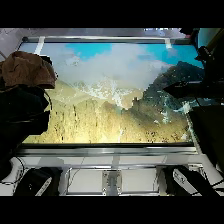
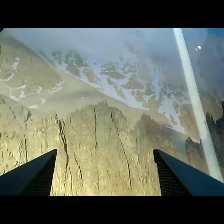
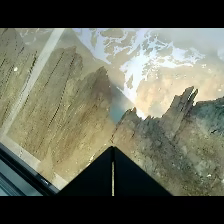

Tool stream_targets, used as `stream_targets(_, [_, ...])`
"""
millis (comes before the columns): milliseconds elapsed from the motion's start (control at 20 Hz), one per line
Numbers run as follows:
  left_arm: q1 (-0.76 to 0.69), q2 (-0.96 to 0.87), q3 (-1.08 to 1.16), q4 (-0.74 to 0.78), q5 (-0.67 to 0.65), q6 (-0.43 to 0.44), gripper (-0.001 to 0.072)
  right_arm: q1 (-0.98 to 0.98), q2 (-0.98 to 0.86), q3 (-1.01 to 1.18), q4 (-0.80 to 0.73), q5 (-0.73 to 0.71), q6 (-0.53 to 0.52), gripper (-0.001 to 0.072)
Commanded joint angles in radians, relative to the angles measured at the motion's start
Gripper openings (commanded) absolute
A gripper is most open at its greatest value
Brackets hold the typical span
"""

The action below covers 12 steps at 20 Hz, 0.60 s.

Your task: Fold the clothes and pants, and hang the long-sleeved shirts on hangers.

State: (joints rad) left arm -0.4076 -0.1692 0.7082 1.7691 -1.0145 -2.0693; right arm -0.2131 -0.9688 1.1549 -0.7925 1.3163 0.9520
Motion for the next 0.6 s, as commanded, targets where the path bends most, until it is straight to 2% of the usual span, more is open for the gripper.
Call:
stream_targets(0, [0.000, 0.000, 0.000, 0.000, 0.000, 0.000, 0.0706, 0.001, 0.001, 0.001, 0.000, 0.000, 0.000, 0.0040])
stream_targets(300, [0.000, 0.000, 0.000, 0.000, 0.001, 0.000, 0.0706, 0.001, 0.001, 0.001, 0.000, 0.000, 0.000, 0.0040])
stream_targets(400, [0.000, -0.006, 0.000, 0.019, 0.053, 0.001, 0.0706, 0.001, 0.001, 0.001, 0.000, 0.000, 0.000, 0.0040])
stream_targets(550, [0.000, -0.027, -0.004, 0.052, 0.054, 0.002, 0.0705, 0.001, 0.001, 0.001, 0.000, 0.000, 0.000, 0.0040])
